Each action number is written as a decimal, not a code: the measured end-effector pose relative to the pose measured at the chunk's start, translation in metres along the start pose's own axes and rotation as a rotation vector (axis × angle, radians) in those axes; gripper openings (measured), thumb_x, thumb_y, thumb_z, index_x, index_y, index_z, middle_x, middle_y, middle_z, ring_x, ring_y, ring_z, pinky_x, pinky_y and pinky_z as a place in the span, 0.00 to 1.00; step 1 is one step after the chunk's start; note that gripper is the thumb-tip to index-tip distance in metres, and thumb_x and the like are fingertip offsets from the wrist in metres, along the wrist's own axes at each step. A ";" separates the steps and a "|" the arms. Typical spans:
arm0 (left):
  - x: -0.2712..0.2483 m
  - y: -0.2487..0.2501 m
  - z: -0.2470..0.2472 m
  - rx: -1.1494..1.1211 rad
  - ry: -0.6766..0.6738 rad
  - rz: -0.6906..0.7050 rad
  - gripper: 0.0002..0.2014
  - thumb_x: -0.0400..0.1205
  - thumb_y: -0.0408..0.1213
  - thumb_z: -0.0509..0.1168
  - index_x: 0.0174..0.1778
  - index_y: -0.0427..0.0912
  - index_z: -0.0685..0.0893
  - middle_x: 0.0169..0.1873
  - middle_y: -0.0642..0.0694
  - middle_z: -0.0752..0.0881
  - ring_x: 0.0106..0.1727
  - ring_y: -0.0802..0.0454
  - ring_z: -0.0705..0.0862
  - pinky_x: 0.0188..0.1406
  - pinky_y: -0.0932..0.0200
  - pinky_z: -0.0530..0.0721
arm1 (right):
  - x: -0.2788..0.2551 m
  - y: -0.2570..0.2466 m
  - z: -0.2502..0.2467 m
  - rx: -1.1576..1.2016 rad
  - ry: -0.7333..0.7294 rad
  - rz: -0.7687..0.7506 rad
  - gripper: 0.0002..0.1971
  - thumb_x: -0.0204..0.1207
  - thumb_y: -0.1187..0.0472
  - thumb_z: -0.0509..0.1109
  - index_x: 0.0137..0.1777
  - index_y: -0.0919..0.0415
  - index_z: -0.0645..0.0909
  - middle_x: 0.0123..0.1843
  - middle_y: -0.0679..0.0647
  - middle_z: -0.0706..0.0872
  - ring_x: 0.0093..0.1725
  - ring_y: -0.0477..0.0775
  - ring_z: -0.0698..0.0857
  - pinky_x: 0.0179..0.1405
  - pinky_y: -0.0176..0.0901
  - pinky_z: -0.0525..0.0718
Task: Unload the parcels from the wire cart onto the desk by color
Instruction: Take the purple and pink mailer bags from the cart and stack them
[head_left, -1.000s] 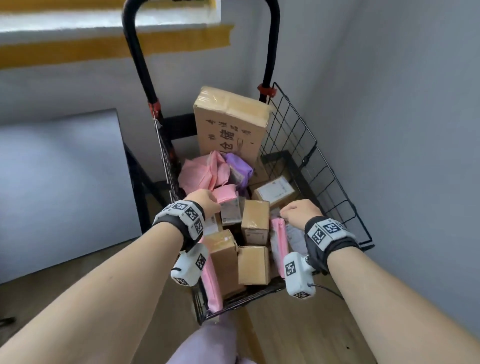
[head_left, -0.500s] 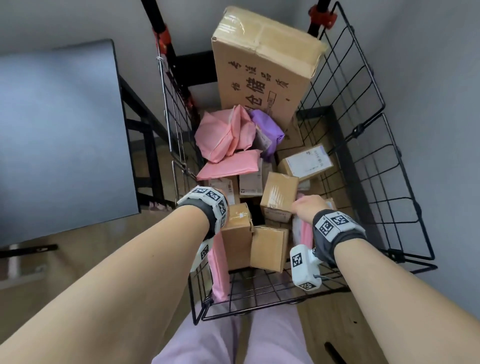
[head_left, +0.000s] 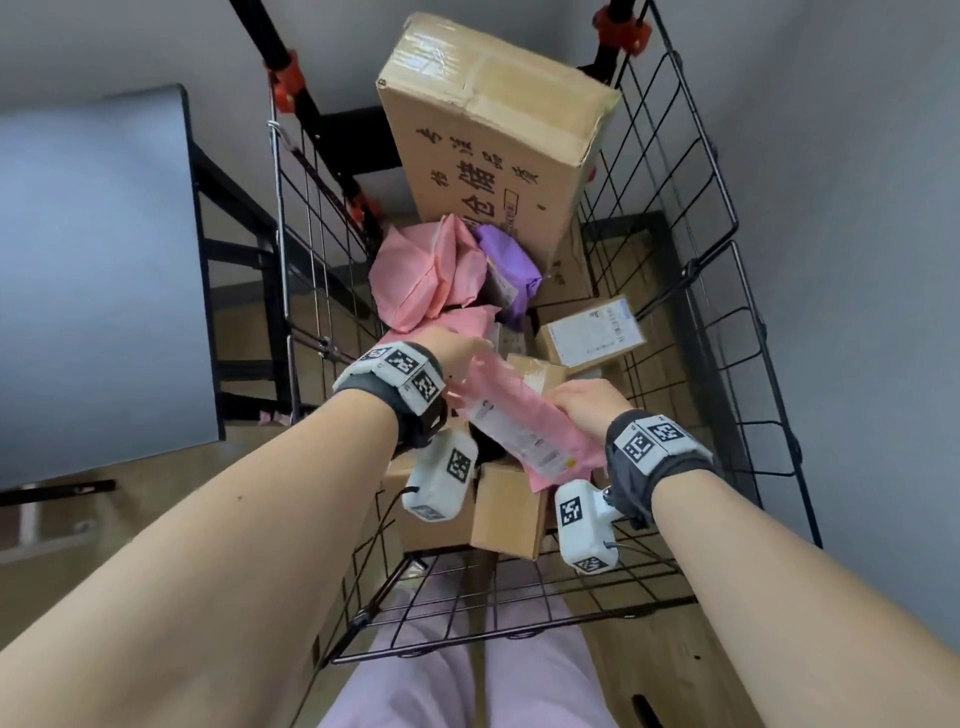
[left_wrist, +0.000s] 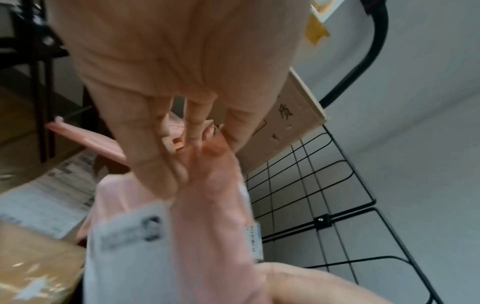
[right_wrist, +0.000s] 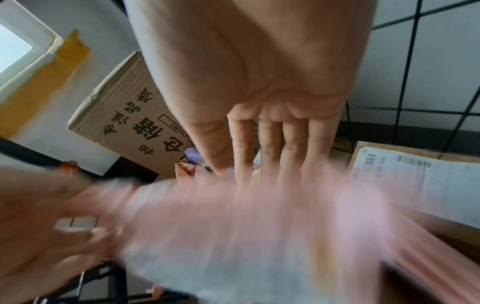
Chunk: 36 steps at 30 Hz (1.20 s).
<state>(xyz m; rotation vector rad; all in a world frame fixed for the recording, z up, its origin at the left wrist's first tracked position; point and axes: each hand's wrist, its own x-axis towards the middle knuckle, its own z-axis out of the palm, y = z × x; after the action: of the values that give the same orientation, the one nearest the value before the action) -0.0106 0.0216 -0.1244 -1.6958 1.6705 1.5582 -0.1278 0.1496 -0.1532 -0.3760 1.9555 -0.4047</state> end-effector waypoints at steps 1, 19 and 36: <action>0.001 0.001 0.001 -0.015 0.037 0.031 0.18 0.82 0.39 0.64 0.65 0.34 0.79 0.61 0.34 0.84 0.59 0.38 0.85 0.52 0.49 0.87 | 0.003 0.000 -0.003 0.076 0.025 0.003 0.18 0.83 0.55 0.61 0.64 0.67 0.82 0.64 0.63 0.84 0.64 0.63 0.81 0.65 0.47 0.77; 0.020 -0.027 -0.006 0.253 0.234 0.335 0.36 0.67 0.29 0.75 0.71 0.51 0.74 0.70 0.46 0.75 0.71 0.47 0.74 0.67 0.54 0.74 | 0.019 -0.006 0.004 -0.127 0.006 -0.190 0.13 0.69 0.68 0.74 0.54 0.58 0.88 0.46 0.52 0.88 0.45 0.51 0.84 0.46 0.40 0.82; 0.028 -0.052 0.001 0.290 0.167 0.120 0.11 0.83 0.47 0.60 0.49 0.42 0.78 0.46 0.43 0.85 0.45 0.43 0.83 0.47 0.52 0.82 | 0.050 0.053 0.003 -0.302 -0.027 0.239 0.39 0.62 0.41 0.78 0.70 0.63 0.76 0.66 0.60 0.82 0.61 0.60 0.82 0.60 0.47 0.80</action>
<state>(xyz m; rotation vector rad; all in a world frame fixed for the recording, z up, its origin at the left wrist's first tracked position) 0.0255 0.0220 -0.1712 -1.6347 2.0032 1.1757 -0.1488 0.1752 -0.2186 -0.3316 2.0094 0.0503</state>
